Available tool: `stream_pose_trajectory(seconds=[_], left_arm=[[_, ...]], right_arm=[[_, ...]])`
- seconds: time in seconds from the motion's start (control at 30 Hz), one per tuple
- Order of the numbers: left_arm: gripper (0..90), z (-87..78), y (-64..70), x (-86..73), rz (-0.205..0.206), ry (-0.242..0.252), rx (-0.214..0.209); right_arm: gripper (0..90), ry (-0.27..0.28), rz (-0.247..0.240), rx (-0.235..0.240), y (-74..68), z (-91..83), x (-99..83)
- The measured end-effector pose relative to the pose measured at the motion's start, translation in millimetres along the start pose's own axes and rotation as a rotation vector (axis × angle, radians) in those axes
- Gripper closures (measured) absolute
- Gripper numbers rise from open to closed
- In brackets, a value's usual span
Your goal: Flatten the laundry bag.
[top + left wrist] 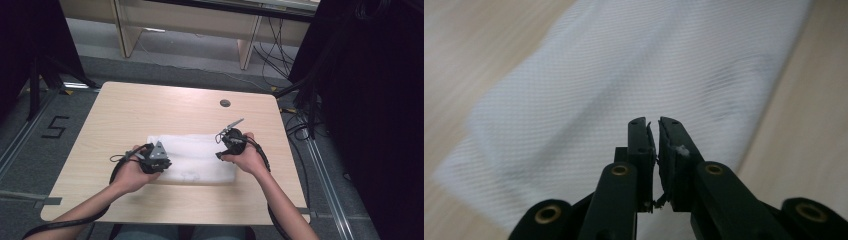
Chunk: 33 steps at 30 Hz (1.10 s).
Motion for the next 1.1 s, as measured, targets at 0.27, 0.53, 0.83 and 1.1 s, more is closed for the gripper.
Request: stream_pose_trajectory(seconds=[0.27, 0.53, 0.83, 1.1], left_arm=[[81.1, 19.3, 24.8, 6.2, -0.009, -0.032, -0.163], [80.9, 23.4, 23.4, 0.3, -0.007, -0.061, -0.159], [81.2, 29.6, 26.6, -5.6, 0.001, -0.089, -0.165], [81.6, 31.4, 28.1, -7.7, 0.01, -0.102, -0.164]], right_arm=[[40.2, -0.016, -0.053, 0.0, 1.8, 22.7, 20.5], [37.7, -0.009, -0.075, -0.007, 4.0, 42.1, 32.8], [37.7, -0.008, -0.078, -0.017, 8.5, 56.5, 44.9], [58.4, -0.063, -0.109, 0.023, 2.7, 71.0, 42.4]])
Point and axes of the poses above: each handheld gripper's, and its own axes: z roughly forward along the jaws, x roughly out of its top, y roughly to its right, the point moved 8 cm from there along z, roughly forward along the jaws, and after that the axes turned 3 degrees about z, right-handed, at the moved point
